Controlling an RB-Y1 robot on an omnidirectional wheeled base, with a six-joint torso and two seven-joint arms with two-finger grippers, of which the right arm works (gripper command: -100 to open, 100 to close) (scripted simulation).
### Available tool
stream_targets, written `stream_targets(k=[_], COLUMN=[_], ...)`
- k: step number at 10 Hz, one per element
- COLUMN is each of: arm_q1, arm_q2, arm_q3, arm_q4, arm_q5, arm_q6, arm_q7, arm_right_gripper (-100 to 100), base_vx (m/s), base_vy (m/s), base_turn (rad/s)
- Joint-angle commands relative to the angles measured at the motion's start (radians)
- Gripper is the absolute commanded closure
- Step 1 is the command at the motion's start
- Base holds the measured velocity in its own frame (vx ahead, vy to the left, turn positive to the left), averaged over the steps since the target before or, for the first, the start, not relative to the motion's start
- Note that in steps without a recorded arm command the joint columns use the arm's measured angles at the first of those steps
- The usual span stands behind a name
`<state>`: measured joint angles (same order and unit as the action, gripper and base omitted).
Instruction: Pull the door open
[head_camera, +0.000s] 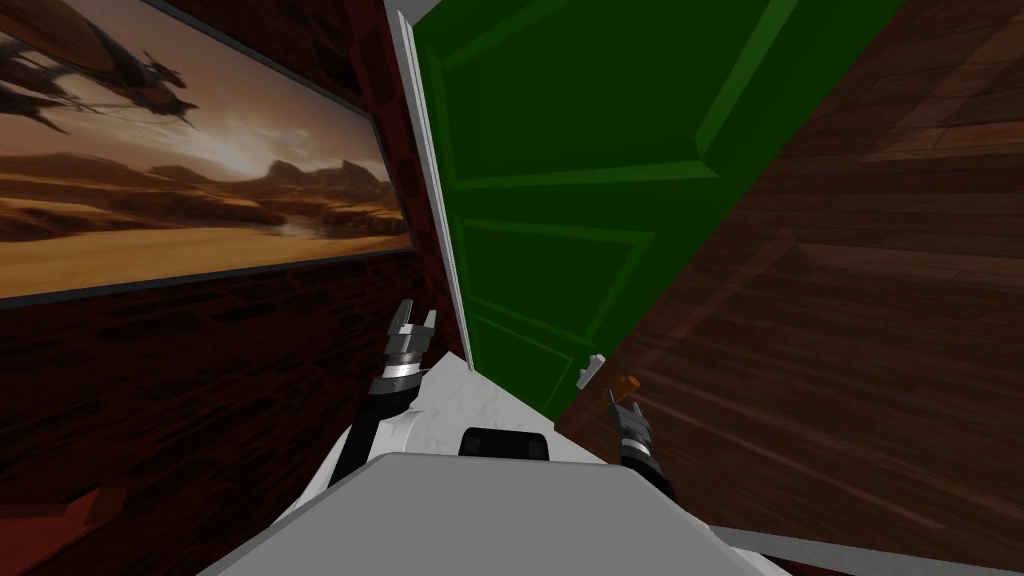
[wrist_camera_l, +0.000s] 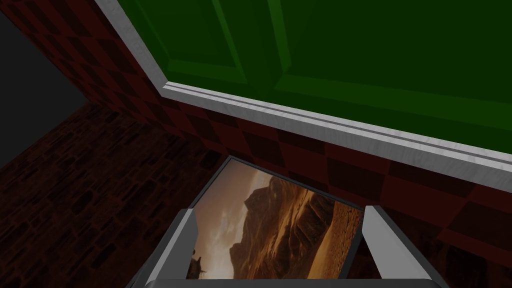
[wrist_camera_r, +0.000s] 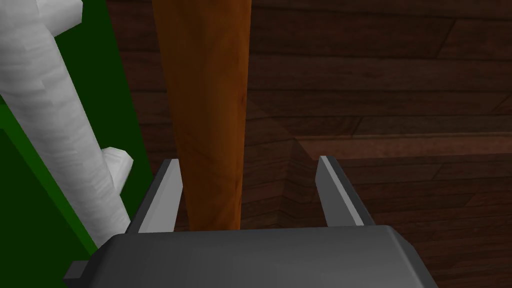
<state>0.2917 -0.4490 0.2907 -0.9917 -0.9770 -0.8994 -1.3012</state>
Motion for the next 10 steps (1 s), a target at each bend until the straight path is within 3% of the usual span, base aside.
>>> stream_targets(k=[1, 4, 10], arm_q1=[0.011, 0.033, 0.038], arm_q2=[-0.005, -0.013, -0.015], arm_q3=[-0.009, -0.022, -0.025], arm_q4=[0.041, 0.057, 0.061], arm_q5=[-0.005, -0.010, -0.012], arm_q6=[-0.006, -0.008, -0.008], arm_q7=[-0.005, -0.006, -0.007], arm_right_gripper=[100, 100, 100], base_vx=[-0.135, -0.087, -0.030], base_vy=[-0.006, 0.014, 0.007], base_turn=[-0.068, -0.016, -0.002])
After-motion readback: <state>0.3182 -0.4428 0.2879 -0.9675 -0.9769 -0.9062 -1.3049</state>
